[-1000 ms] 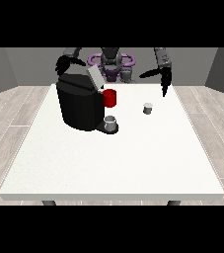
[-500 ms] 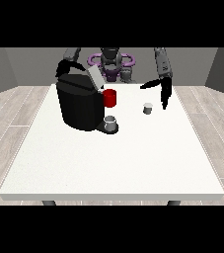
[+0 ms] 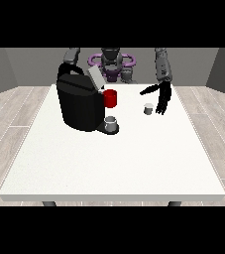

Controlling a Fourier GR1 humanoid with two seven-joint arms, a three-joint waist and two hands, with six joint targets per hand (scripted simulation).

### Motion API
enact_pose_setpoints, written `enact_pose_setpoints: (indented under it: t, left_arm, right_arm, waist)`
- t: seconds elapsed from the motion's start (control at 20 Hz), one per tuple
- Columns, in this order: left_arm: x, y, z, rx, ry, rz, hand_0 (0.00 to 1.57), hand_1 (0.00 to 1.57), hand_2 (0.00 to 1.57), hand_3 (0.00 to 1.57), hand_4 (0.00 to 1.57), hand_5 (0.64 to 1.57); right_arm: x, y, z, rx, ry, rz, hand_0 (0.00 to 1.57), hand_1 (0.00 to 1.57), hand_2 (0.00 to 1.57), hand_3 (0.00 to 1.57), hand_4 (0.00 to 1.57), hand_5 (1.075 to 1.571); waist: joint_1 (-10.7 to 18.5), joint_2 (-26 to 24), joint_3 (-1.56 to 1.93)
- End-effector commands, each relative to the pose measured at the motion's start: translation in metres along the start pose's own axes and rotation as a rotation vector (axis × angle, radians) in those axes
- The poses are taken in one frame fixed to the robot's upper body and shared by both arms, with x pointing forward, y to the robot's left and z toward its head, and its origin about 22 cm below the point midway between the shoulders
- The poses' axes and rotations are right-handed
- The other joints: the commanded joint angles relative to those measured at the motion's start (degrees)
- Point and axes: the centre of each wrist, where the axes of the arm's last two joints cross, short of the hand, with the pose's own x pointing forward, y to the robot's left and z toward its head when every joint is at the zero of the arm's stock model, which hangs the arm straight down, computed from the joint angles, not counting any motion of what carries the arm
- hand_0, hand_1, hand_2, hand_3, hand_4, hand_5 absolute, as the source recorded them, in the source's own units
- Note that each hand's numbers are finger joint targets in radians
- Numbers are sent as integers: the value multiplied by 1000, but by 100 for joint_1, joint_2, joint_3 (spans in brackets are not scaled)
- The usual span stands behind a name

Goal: Insert the coffee pod into the coffee machine and close the lid

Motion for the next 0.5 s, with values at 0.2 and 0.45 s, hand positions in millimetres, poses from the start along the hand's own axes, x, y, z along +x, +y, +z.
enact_pose_setpoints:
  t: [0.2, 0.45]
  left_arm:
    - [-27, -3, 8, -51, 86, -121, 615, 615, 738, 477, 0, 1571]
    - [-18, -6, -5, -53, 85, -221, 568, 568, 698, 414, 0, 1571]
  right_arm:
    - [-21, -21, 7, -40, 60, 36, 0, 0, 0, 0, 412, 1571]
    - [0, 13, -3, -5, 52, 7, 0, 0, 0, 0, 386, 1571]
  waist:
    - [49, -218, 1]
    - [-129, -80, -2]
